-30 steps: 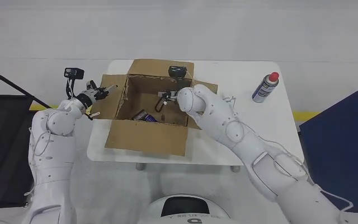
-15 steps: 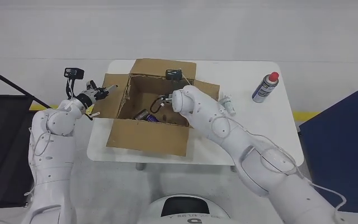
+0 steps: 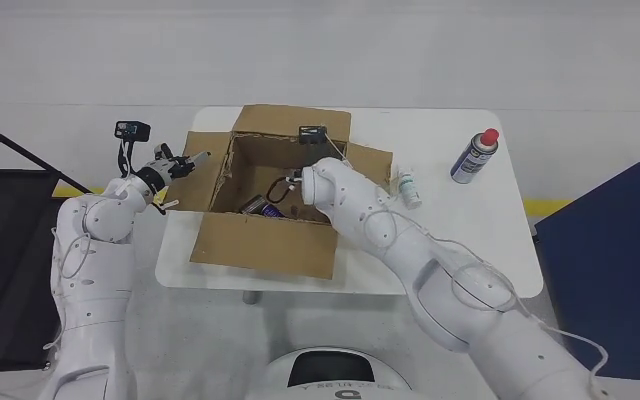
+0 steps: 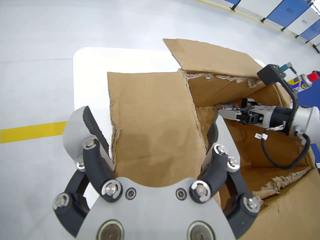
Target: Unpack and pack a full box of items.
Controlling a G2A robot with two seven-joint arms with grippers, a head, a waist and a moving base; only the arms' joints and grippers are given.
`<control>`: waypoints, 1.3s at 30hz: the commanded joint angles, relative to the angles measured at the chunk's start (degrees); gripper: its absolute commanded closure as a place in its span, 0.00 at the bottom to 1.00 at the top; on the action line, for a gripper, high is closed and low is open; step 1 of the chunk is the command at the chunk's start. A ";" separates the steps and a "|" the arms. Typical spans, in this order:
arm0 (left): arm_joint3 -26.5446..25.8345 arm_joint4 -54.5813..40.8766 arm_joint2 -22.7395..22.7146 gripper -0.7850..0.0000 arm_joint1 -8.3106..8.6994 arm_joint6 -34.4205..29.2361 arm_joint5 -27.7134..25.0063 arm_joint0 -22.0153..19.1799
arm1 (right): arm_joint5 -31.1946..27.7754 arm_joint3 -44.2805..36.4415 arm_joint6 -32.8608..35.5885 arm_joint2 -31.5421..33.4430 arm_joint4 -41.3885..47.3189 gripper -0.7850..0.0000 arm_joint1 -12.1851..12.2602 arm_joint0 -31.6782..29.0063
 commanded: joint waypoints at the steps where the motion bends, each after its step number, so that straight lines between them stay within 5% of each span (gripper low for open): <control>1: 0.00 0.00 0.00 0.00 0.00 0.00 0.00 0.00 | 0.36 1.03 -0.19 -0.14 -0.29 0.17 -0.55 0.10; 4: 0.00 0.00 0.00 0.00 0.00 0.00 0.00 0.00 | 1.04 2.67 -0.52 -0.31 -0.79 0.51 -1.40 0.28; 10: 0.00 0.00 0.00 0.00 0.00 0.00 0.00 0.00 | 1.30 6.21 -0.57 -0.35 -1.37 0.66 -2.95 0.91; 14: 0.00 0.00 0.00 0.00 0.00 0.00 0.00 0.00 | -0.44 7.36 -0.82 -0.18 -1.43 1.00 -3.76 1.01; 21: 0.00 0.00 0.00 0.00 0.00 0.00 0.00 0.00 | -6.13 6.02 -3.24 1.34 -0.68 1.00 -3.86 -0.28; 28: 0.00 0.00 0.00 0.00 0.00 0.00 0.00 0.00 | -15.39 -3.31 -10.21 4.85 -2.32 1.00 -0.49 -5.36; 33: 0.00 0.00 0.00 0.00 0.00 0.00 0.00 0.00 | -22.95 -20.80 -14.03 12.68 -4.91 1.00 5.34 -14.44; 39: 0.00 0.00 0.00 0.00 0.00 0.00 0.00 0.00 | -32.24 -52.86 -11.36 26.58 -14.48 1.00 13.21 -34.98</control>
